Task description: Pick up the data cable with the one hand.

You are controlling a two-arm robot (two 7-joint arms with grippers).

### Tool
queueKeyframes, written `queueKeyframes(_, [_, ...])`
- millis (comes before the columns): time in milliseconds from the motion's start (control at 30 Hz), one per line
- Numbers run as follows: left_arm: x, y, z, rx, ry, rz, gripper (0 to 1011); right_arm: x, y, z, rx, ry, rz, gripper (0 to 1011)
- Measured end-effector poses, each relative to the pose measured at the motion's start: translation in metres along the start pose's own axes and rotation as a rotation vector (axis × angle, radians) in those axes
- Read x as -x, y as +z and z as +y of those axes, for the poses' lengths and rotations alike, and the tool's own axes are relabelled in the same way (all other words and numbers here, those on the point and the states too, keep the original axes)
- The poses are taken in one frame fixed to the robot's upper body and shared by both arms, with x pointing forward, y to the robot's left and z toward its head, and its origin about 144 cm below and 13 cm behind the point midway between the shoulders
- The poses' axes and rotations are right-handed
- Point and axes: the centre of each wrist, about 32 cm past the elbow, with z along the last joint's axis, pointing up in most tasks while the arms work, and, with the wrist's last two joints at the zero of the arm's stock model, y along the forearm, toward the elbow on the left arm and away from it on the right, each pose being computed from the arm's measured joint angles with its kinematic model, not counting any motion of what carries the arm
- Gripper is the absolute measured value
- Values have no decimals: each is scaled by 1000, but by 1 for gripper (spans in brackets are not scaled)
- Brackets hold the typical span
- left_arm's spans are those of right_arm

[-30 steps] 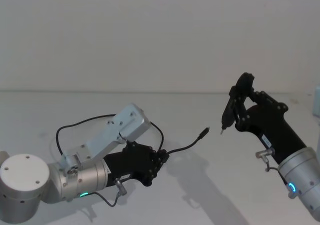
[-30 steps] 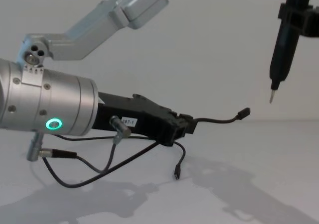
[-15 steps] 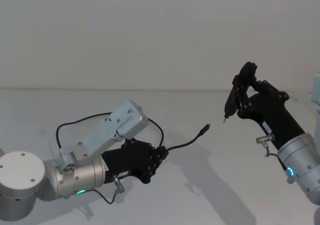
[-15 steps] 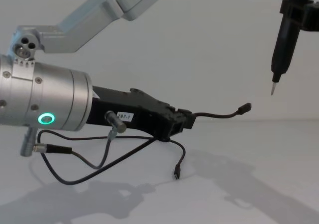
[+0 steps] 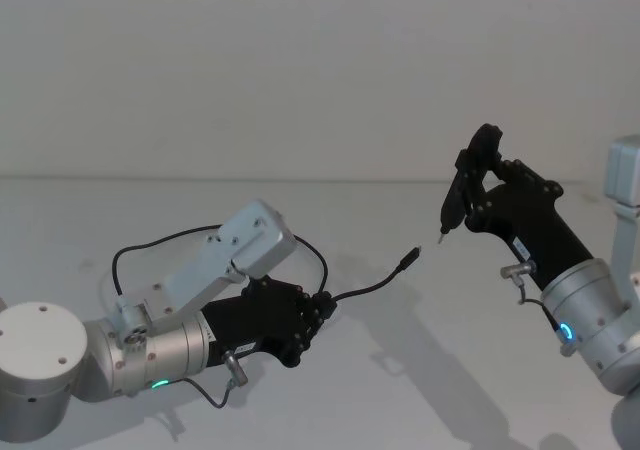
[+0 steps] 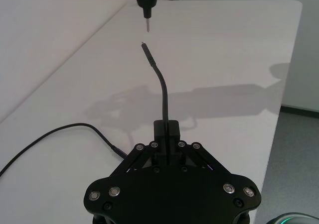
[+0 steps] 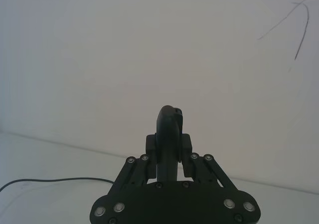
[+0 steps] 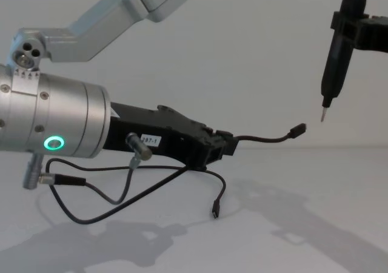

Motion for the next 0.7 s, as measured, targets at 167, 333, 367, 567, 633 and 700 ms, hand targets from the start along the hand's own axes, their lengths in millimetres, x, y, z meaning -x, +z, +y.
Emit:
queueKeyframes(167, [0, 0, 0, 1, 0, -1, 35, -1, -2, 3, 1, 5, 5, 279])
queueKeyframes(333, [0, 0, 0, 1, 0, -1, 35, -1, -3, 6, 0, 11, 9, 279])
queueKeyframes(367, [0, 0, 0, 1, 0, -1, 35, -1, -3, 6, 1, 13, 10, 279])
queueKeyframes(567, [0, 0, 1, 1, 0, -2, 35, 0, -4, 8, 2, 21, 14, 279])
queueKeyframes(633, [0, 0, 1, 1, -1, -2, 35, 1, -5, 8, 4, 25, 15, 279])
queueKeyframes(700, [0, 0, 1, 1, 0, -2, 35, 1, -5, 8, 4, 27, 16, 279])
